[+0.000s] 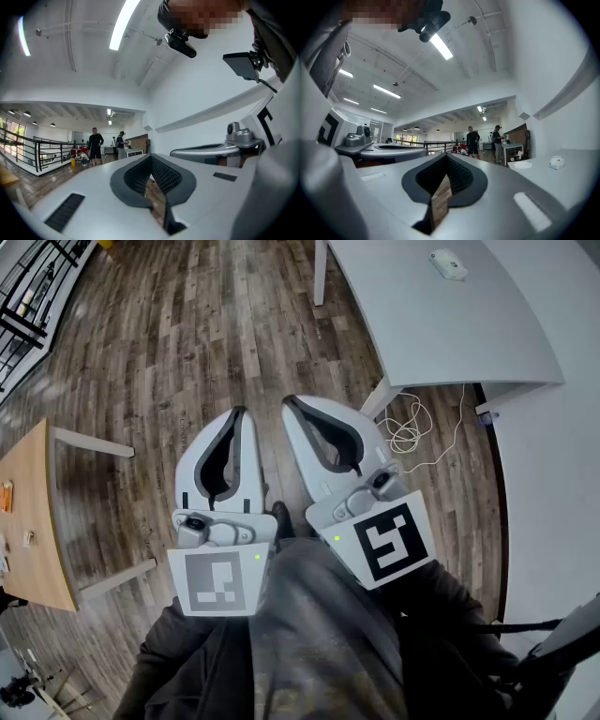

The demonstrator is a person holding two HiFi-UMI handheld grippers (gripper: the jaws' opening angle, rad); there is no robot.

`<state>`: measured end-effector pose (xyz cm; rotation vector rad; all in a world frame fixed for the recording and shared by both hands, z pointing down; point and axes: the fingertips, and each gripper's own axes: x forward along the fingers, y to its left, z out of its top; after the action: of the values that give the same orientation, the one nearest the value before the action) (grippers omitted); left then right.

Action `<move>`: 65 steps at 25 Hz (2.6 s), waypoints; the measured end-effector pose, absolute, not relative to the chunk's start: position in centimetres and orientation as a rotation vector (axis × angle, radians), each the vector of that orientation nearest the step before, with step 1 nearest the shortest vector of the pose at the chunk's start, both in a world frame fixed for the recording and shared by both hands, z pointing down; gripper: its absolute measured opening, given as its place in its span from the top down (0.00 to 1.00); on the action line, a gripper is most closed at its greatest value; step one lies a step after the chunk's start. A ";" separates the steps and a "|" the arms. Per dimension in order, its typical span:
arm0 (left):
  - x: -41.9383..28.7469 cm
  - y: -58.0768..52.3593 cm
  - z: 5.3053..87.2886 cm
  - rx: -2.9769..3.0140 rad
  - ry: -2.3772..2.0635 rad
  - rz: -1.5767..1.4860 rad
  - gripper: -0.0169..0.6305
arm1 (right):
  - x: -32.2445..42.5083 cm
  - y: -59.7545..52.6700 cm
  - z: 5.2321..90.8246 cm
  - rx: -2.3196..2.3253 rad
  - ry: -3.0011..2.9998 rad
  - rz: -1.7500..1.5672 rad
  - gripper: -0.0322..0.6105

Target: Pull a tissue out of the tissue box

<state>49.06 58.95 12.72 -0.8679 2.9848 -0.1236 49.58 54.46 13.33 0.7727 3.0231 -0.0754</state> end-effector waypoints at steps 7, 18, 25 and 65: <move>47.7 58.7 13.8 -0.810 3.027 -0.077 0.97 | 47.7 54.0 13.7 0.804 3.005 -0.108 0.95; 34.6 61.8 17.0 -0.826 3.065 -0.008 0.97 | 35.5 55.6 16.8 0.722 3.077 -0.090 0.95; 21.4 63.7 16.1 -0.998 2.991 -0.028 0.97 | 22.6 57.9 15.0 0.555 3.065 -0.052 0.95; -4.2 6.0 19.0 -2.280 2.253 -0.142 0.97 | 0.8 3.3 17.5 -0.849 2.992 -0.093 0.95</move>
<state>-4.22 5.99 18.97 -2.2795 2.2531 -0.1418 0.78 3.33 17.46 -0.8487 2.9922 -0.0927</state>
